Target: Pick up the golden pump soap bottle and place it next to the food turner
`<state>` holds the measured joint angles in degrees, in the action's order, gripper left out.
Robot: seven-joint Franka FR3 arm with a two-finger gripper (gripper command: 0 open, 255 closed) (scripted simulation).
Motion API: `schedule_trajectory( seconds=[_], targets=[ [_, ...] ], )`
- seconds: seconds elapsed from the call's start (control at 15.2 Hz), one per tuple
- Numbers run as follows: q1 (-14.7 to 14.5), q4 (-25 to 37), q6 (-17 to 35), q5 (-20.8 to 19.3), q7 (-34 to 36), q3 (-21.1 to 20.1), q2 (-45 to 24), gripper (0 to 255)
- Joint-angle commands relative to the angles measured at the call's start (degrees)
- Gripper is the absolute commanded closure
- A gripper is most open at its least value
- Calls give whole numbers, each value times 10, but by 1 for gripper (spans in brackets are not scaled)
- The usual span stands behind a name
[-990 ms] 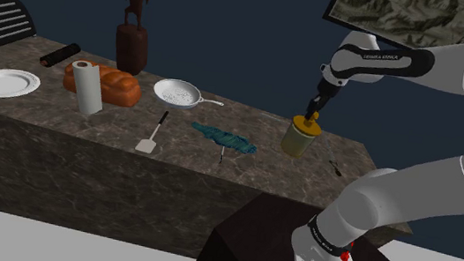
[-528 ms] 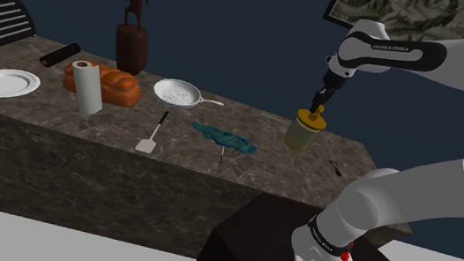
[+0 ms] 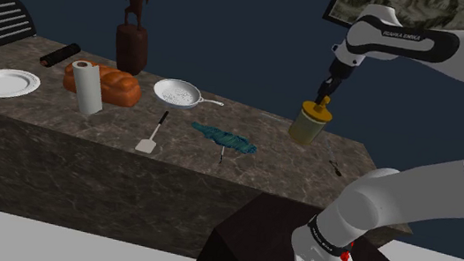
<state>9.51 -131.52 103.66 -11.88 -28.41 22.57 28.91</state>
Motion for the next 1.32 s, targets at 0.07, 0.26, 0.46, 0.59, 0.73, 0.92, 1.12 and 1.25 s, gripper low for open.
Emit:
schedule_trajectory(
  seconds=[0.07, 0.26, 0.46, 0.59, 0.73, 0.92, 1.12, 1.25],
  targets=[
    [-1, 23, -24, 2, -1, -3, 1, 255],
    [-2, 46, -46, 5, -2, -6, 1, 255],
    [-4, 70, -69, 7, -4, -9, -1, 255],
    [-5, 87, -84, 9, -5, -11, -3, 255],
    [-5, 104, -99, 11, -6, -12, -5, 255],
    [-7, 130, -121, 13, -7, -14, -9, 255],
    [-8, 158, -144, 16, -9, -16, -14, 255],
    [-9, 177, -158, 17, -11, -17, -19, 255]
  ],
)
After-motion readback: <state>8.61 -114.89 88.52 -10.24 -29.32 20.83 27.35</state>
